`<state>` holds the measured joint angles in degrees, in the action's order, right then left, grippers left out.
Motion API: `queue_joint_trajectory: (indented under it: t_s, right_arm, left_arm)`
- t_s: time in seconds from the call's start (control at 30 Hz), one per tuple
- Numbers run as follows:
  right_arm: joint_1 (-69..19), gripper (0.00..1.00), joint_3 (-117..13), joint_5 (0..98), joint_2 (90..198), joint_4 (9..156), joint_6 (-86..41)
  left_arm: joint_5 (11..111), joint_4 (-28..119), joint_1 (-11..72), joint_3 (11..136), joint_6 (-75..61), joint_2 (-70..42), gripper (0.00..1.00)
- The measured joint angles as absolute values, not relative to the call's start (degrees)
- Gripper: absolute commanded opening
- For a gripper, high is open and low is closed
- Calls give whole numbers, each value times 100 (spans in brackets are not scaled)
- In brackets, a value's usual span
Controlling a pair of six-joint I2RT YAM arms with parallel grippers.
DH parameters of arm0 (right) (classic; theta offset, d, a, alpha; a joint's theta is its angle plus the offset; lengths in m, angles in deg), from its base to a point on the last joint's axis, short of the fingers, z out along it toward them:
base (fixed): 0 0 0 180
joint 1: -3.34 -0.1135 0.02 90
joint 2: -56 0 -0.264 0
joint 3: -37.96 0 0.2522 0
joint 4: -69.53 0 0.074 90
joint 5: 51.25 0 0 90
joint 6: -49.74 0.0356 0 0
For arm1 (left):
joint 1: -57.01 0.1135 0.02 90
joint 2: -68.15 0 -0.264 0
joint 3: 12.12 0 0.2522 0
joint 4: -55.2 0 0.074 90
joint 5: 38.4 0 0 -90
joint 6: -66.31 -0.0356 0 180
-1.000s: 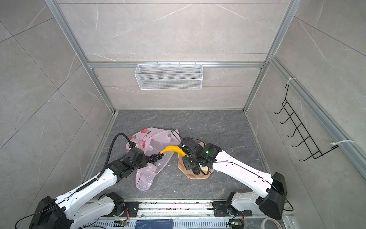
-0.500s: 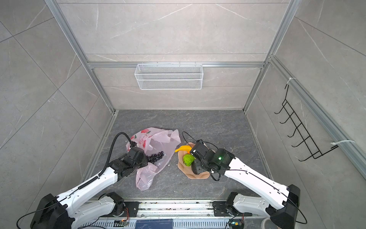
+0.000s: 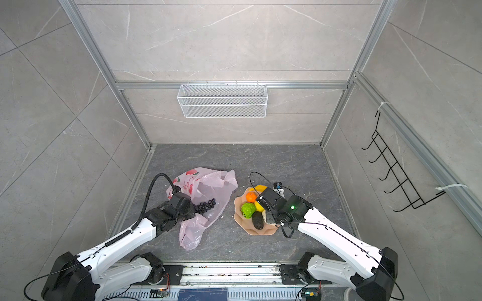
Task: Take the fake fruits out of the plastic bag
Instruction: 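Lift the yellow banana out of the bag over the peach bowl, then lay the banana across the bowl fruits and open the right gripper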
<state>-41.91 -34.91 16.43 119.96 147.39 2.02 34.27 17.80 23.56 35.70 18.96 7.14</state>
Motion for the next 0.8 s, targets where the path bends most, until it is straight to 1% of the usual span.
queue_joint_trajectory:
  t_s: [0.17,0.6,0.8]
  right_arm:
    - [-3924,14,-3380,1708,12221,14642,202]
    - [-3911,15,-3279,2071,12599,14299,244]
    - [-3911,16,-3279,2047,12720,14262,266]
  left_arm:
    - [3430,1793,2356,3570,1896,716,6]
    - [3462,1877,2358,3570,1896,694,6]
    - [3519,1885,2358,3568,1896,681,6]
